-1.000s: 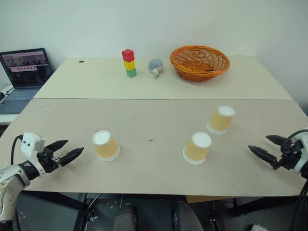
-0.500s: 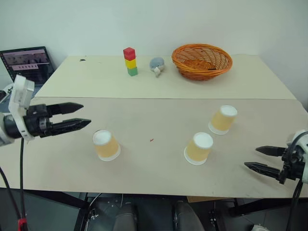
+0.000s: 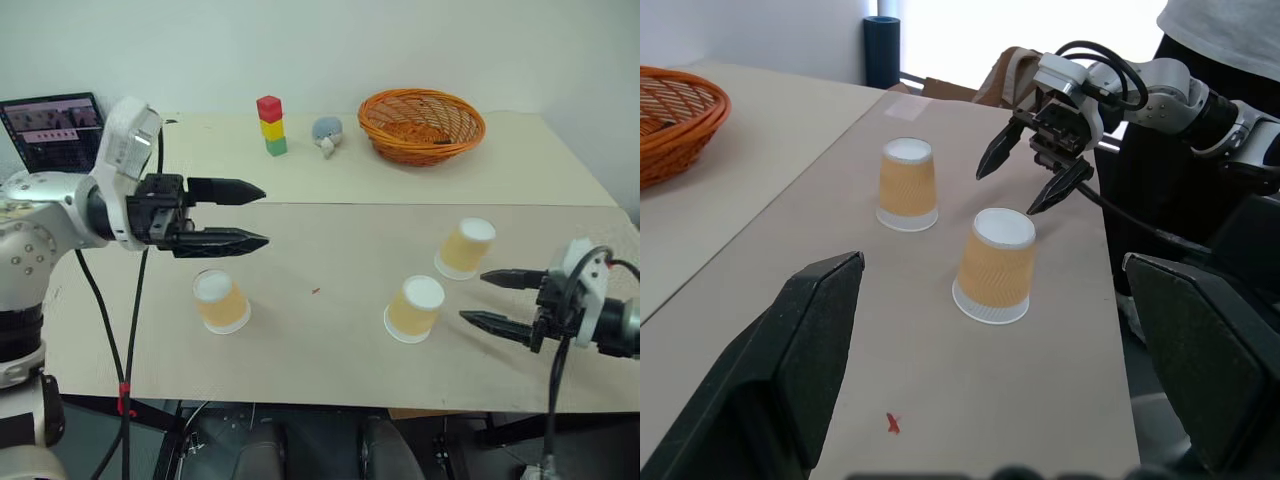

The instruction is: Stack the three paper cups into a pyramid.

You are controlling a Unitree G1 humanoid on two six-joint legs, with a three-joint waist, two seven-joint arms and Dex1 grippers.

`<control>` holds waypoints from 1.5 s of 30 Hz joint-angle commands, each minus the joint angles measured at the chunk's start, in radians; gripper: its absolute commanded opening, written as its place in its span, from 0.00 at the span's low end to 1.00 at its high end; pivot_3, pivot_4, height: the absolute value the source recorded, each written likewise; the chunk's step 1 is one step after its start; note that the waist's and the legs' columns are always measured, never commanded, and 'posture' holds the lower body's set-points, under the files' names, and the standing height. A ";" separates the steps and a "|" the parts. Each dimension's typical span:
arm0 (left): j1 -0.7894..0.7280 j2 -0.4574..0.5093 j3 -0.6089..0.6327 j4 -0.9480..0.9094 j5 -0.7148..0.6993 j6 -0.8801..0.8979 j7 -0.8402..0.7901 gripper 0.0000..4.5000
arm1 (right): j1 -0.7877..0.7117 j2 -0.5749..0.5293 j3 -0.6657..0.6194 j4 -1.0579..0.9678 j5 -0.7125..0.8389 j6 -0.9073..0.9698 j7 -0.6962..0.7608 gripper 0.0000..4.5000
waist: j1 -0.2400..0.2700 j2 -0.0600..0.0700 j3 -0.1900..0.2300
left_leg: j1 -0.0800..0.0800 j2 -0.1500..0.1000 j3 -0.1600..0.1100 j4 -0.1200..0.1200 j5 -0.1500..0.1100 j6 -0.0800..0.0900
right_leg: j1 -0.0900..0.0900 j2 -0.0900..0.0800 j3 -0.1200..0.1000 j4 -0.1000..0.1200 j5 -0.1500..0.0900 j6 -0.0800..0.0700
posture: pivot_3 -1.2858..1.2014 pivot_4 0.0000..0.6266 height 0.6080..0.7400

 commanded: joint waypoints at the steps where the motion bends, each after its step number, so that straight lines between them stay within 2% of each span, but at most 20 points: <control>1: -0.019 0.001 0.012 -0.041 -0.027 0.011 -0.007 0.99 | 0.018 0.007 -0.002 -0.040 0.014 0.001 -0.006 1.00 | 0.000 0.000 0.000 | 0.000 0.000 -0.001 0.000 0.000 0.000 | 0.001 0.000 0.000 0.000 0.000 0.000 | 0.52 0.24 0.15; 8: 0.021 0.010 0.032 -0.045 -0.026 0.005 -0.033 0.99 | 0.025 0.021 0.007 -0.082 0.074 0.041 -0.002 1.00 | -0.001 0.000 0.001 | 0.001 -0.002 -0.003 0.001 0.000 0.000 | 0.004 0.000 0.000 -0.003 0.000 0.000 | 0.52 0.24 0.15; 13: 0.043 0.010 0.031 -0.047 -0.016 -0.007 -0.049 0.99 | -0.036 0.037 0.030 -0.096 0.140 0.079 -0.012 1.00 | -0.002 -0.001 0.004 | 0.004 -0.002 -0.005 0.000 0.000 0.000 | 0.006 0.001 -0.001 -0.003 0.000 0.000 | 0.52 0.24 0.15; 23: 0.063 0.011 0.044 -0.078 -0.023 -0.006 -0.037 0.99 | -0.183 0.073 0.189 -0.045 0.117 0.071 0.002 1.00 | -0.002 -0.001 0.005 | 0.007 -0.002 -0.005 -0.001 0.000 0.000 | 0.008 0.000 -0.001 -0.003 -0.001 -0.001 | 0.52 0.24 0.15; 34: 0.085 0.012 0.093 -0.111 -0.060 0.024 0.023 0.99 | -0.237 0.093 0.248 0.028 0.080 0.028 0.027 1.00 | -0.002 -0.001 0.006 | 0.006 -0.003 -0.005 -0.001 0.000 0.000 | 0.008 0.000 -0.001 -0.004 -0.001 -0.001 | 0.52 0.24 0.15; 37: 0.094 0.011 0.104 -0.120 -0.076 0.031 0.045 1.00 | -0.264 0.104 0.259 0.044 0.077 0.030 0.025 0.86 | -0.002 -0.001 0.006 | 0.007 -0.003 -0.006 -0.001 0.000 0.000 | 0.008 0.000 -0.001 -0.003 -0.001 -0.001 | 0.52 0.24 0.15; 41: 0.138 0.020 0.128 -0.136 -0.076 0.030 0.071 1.00 | -0.290 0.117 0.261 0.058 0.062 0.028 0.020 0.57 | -0.003 -0.001 0.006 | 0.008 -0.003 -0.006 -0.002 0.000 0.000 | 0.008 0.000 -0.001 -0.003 -0.001 -0.001 | 0.52 0.24 0.15; 45: 0.223 0.046 0.171 -0.146 -0.051 0.015 0.074 1.00 | -0.358 0.146 0.266 0.072 0.070 0.033 0.003 0.57 | -0.009 -0.001 0.007 | 0.008 -0.003 -0.006 -0.002 0.000 0.000 | 0.008 0.000 -0.001 -0.002 -0.001 -0.001 | 0.52 0.24 0.15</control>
